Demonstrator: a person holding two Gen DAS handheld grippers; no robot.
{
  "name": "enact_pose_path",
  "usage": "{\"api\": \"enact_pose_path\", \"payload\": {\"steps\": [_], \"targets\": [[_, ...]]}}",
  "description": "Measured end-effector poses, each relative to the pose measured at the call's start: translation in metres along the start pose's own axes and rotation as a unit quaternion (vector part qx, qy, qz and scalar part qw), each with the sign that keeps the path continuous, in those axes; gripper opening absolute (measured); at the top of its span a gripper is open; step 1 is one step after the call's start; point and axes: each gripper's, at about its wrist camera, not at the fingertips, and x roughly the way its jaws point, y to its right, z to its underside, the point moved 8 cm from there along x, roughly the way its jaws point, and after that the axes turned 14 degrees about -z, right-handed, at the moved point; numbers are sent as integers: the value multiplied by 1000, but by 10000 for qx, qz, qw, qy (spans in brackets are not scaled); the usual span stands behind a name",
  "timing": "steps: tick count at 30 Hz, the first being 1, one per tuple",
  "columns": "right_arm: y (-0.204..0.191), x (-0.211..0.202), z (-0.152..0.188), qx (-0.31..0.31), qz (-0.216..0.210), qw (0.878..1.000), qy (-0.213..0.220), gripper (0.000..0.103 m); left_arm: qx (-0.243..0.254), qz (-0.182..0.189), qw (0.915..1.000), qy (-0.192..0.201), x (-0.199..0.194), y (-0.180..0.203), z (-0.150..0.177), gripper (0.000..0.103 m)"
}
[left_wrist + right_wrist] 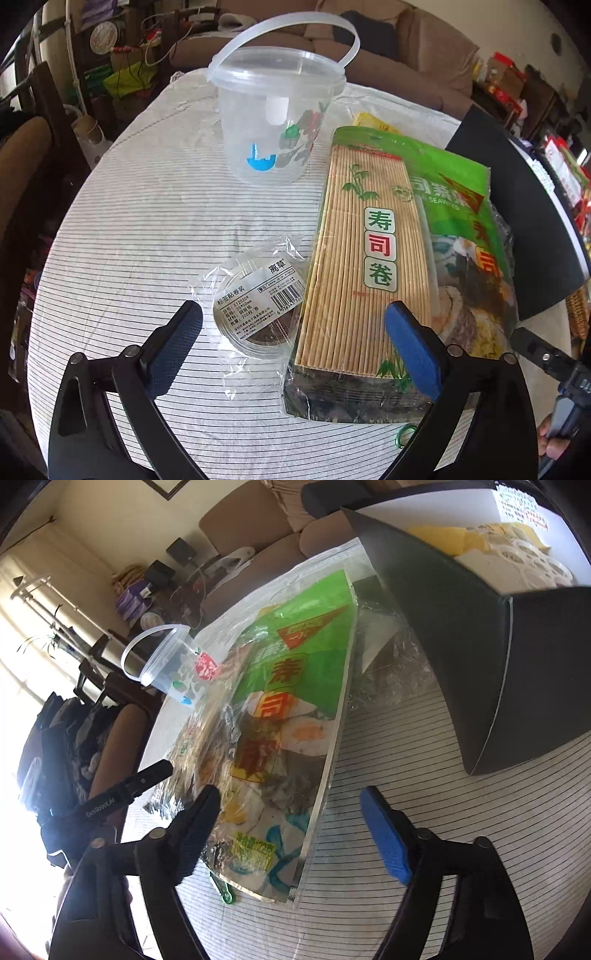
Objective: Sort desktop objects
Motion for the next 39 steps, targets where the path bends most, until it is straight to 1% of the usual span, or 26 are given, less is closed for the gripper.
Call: {"api": "enact_pose_path", "payload": {"steps": [1,2,4,6,8,9,15,18,21,24,28,31,33,35,37,39], "targets": [[1,4,3,-23,26,10000,-77,49,-67,94,9999,16,-1,0,2,91],[0,6,4,-64,16,9999,-129,41,-109,138,9998,47,-3,-1,3,87],[-5,6,6,-207,-8,9997,-156,39,-170,204,9996,89,-8,-2,5,70],[-10,4,8,-400,-3,9990,-206,33,-238,260,9994,39,-14,-4,9,63],[-15,1,11,-545,-28,9981,-284,25,-219,308,9993,2,-20,-4,13,60],[-19,-1,13,-608,-43,9976,-314,24,-176,299,9994,-10,-24,-3,16,58],[-36,-24,24,-1251,255,9913,-329,23,147,401,9991,70,-64,16,44,58],[-36,-42,33,-1177,177,9921,-400,23,304,442,9985,51,-90,26,66,58],[-36,-66,48,-1231,149,9908,-541,23,507,525,9973,-4,-119,36,94,58],[-35,-91,73,-1256,125,9889,-784,23,717,576,9957,-145,-145,49,127,58],[-25,-128,108,-1291,194,9860,-1037,23,989,631,9926,-322,-175,74,178,58],[-14,-151,133,-1261,273,9838,-1242,23,1226,703,9888,-476,-188,96,217,58],[-5,-162,146,-1272,369,9814,-1387,25,1385,714,9861,-576,-193,108,240,58],[5,-171,158,-1211,449,9801,-1510,26,1446,645,9851,-670,-195,113,259,59],[14,-179,165,-1079,509,9798,-1602,27,1375,604,9859,-735,-196,111,265,60],[21,-189,164,-1017,569,9808,-1562,38,1201,621,9883,-707,-201,103,263,62]]}}
